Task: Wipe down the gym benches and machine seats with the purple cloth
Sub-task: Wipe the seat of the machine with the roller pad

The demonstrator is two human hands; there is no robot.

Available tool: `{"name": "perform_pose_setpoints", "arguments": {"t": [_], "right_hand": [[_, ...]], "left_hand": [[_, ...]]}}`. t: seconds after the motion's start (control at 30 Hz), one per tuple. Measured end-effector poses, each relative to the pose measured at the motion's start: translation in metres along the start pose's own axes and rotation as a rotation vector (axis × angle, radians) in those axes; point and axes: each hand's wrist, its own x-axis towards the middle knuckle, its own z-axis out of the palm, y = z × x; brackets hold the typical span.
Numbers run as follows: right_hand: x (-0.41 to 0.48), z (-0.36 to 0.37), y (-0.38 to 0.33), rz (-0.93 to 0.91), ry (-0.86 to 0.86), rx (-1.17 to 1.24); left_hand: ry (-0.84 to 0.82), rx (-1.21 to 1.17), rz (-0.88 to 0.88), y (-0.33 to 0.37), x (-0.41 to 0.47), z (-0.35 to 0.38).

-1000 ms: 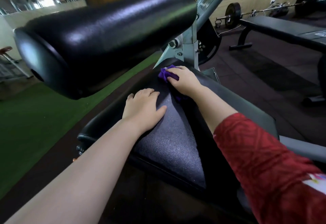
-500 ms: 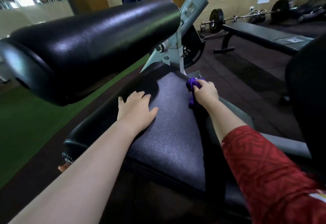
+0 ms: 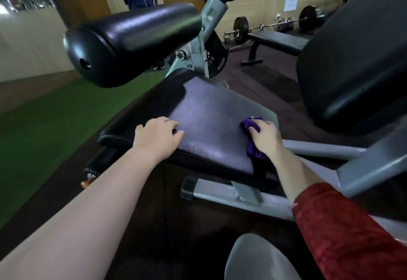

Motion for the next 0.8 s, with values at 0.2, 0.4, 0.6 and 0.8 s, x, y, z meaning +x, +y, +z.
{"name": "perform_pose_setpoints", "arguments": {"t": [0.2, 0.4, 0.6, 0.8], "right_hand": [[-0.065, 0.042, -0.098, -0.292, -0.055, 0.088], [-0.074, 0.022, -0.096, -0.379, -0.207, 0.102], [-0.079, -0.005, -0.024, -0.194, -0.005, 0.109], [-0.075, -0.011, 0.019, 0.001, 0.053, 0.057]], "left_hand": [[0.011, 0.023, -0.027, -0.025, -0.045, -0.002], [-0.026, 0.038, -0.015, -0.036, -0.048, -0.004], [0.038, -0.021, 0.053, -0.018, -0.031, 0.002], [0.068, -0.083, 0.191, 0.031, -0.027, 0.033]]}}
